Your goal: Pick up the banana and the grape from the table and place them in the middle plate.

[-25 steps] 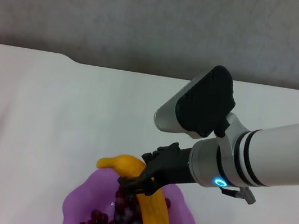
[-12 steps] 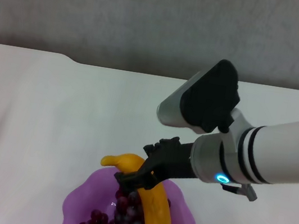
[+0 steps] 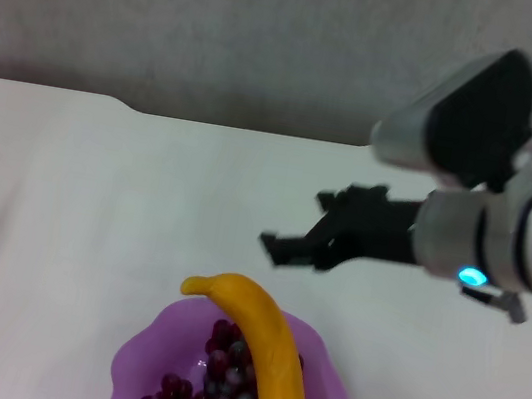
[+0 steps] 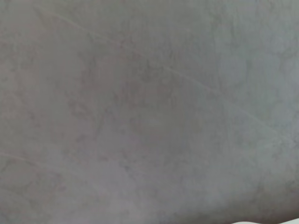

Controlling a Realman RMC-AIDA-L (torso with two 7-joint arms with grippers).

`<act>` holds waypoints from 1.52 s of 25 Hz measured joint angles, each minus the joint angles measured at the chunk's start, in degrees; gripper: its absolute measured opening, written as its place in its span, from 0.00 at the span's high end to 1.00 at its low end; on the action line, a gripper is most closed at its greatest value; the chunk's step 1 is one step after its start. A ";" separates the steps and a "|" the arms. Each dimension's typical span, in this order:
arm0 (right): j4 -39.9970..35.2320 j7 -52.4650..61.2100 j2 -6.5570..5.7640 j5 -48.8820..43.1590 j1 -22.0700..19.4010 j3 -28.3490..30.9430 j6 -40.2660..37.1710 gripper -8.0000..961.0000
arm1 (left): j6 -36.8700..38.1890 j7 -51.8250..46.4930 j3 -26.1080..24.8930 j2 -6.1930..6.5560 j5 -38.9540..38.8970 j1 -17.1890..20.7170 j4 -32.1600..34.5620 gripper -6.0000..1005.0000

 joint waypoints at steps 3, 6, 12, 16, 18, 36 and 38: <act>-2.64 0.00 0.04 -0.73 -3.30 3.72 -2.47 0.07 | 0.16 0.00 0.00 -0.01 -0.01 -0.09 0.03 0.14; -2.89 0.00 0.10 -0.95 -5.81 8.06 -6.25 0.07 | 0.41 0.00 0.14 -0.05 -0.57 -0.19 0.11 0.14; 1.27 0.00 0.19 -1.00 -8.56 15.93 -11.72 0.07 | 1.57 -0.23 1.52 -0.09 -0.94 -0.31 0.54 0.14; 6.52 -0.08 0.13 -0.99 -8.89 20.94 -13.64 0.07 | 2.67 -0.30 2.31 -0.12 -2.27 -0.34 1.23 0.14; 8.97 -0.32 0.10 -1.00 -8.93 22.81 -14.59 0.07 | 3.02 -0.24 2.37 -0.12 -2.92 -0.34 1.77 0.14; 20.52 -1.99 0.13 -0.99 -9.15 29.95 -19.83 0.07 | 8.80 -0.15 3.08 -0.17 -7.43 2.44 7.05 0.14; 20.52 -2.01 0.13 -0.99 -9.15 30.04 -19.71 0.07 | 8.91 -0.10 3.32 -0.17 -7.50 2.44 7.12 0.14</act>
